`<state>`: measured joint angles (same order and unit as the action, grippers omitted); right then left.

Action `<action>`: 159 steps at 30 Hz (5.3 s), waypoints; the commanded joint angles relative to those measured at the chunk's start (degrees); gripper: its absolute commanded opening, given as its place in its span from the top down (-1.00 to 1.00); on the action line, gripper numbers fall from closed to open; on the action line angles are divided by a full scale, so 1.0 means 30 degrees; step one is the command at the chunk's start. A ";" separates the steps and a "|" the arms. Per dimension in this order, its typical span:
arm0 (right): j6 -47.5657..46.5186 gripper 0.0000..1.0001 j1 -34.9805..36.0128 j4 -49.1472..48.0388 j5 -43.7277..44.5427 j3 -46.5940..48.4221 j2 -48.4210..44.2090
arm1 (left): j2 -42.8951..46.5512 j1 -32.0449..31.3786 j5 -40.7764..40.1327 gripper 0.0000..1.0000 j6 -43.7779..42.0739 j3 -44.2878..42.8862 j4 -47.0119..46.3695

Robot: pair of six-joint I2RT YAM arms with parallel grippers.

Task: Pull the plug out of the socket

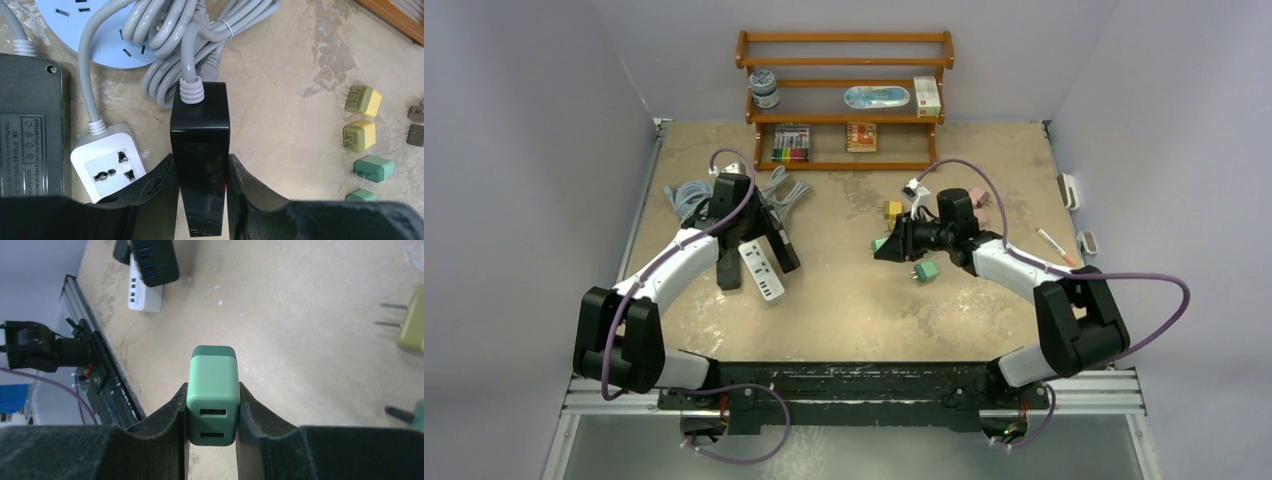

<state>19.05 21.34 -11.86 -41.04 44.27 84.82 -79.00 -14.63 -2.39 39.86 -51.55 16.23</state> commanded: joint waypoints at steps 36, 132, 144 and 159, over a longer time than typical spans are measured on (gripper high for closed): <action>0.1473 1.00 -0.0025 0.0714 0.3164 -0.1989 -0.0439 | -0.0762 0.0380 0.0035 0.56 -0.0468 -0.1002 -0.0190; 0.1766 0.91 -0.0200 0.0454 0.3028 -0.2393 0.0340 | 0.5838 0.1304 -0.5624 -0.80 -0.1347 -0.0513 0.0246; 0.1737 0.92 -0.0372 0.0371 0.3161 -0.2416 -0.0231 | 0.6398 0.1304 -0.5589 -0.80 -0.1333 -0.0254 -0.0393; 0.1415 0.87 -0.1040 0.0744 0.3101 -0.2177 -0.0684 | 0.6277 0.1304 -0.5429 -0.79 -0.1390 -0.0206 -0.0703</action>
<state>24.32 18.72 -9.30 -32.01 37.01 85.36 -61.25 -11.27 -18.44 36.77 -52.58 17.21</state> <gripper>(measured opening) 0.319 0.898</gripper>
